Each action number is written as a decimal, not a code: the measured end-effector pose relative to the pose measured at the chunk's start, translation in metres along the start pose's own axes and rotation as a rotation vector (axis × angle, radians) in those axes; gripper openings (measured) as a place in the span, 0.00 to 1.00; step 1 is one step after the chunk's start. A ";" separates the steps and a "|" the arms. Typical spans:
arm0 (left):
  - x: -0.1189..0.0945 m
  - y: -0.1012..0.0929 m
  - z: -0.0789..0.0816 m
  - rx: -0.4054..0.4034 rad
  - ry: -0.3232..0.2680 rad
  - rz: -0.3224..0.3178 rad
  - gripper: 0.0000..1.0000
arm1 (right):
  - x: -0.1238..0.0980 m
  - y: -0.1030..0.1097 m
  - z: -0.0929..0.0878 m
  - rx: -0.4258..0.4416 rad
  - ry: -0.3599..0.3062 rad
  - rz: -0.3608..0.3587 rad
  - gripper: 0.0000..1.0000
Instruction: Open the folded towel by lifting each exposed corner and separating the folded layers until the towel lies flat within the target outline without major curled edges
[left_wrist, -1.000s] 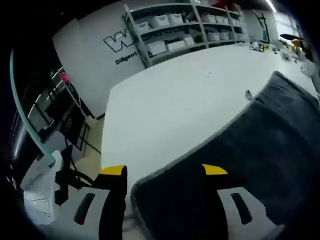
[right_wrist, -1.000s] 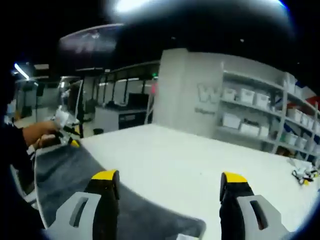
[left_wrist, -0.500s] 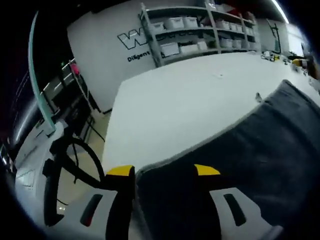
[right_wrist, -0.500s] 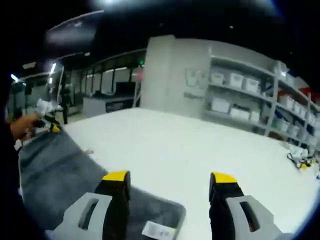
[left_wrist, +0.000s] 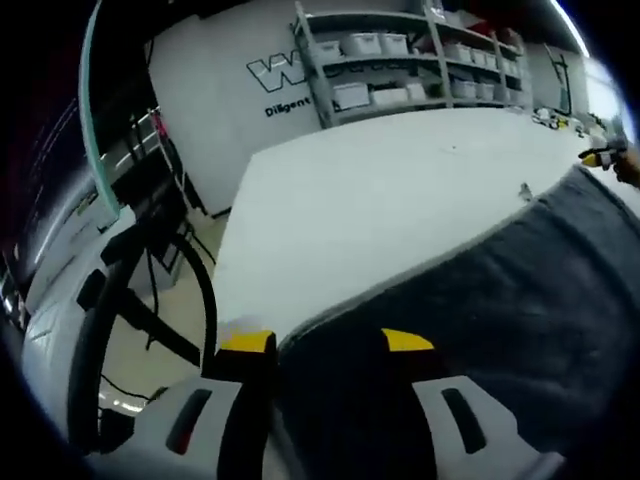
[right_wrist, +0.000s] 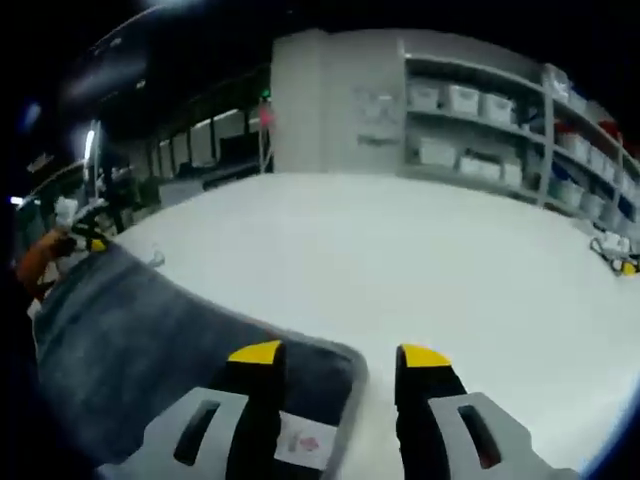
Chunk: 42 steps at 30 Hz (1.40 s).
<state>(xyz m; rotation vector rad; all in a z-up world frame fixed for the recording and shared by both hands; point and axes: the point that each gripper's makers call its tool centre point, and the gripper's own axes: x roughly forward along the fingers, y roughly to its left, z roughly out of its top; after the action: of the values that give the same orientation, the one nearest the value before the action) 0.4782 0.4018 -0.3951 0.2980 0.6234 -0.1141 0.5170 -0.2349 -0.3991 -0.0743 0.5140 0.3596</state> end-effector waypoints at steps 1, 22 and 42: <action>0.000 0.001 0.000 -0.006 -0.003 0.000 0.37 | 0.000 -0.001 -0.003 -0.004 0.009 -0.006 0.39; 0.012 0.013 0.002 -0.002 0.000 -0.007 0.30 | 0.001 -0.016 -0.021 -0.100 0.075 0.002 0.00; 0.024 -0.015 0.022 -0.041 -0.073 -0.071 0.31 | -0.014 -0.072 -0.027 -0.159 0.122 -0.063 0.00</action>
<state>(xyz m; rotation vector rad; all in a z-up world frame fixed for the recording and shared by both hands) 0.5071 0.3807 -0.3962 0.2311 0.5633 -0.1796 0.5189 -0.3112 -0.4172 -0.2668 0.6013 0.3354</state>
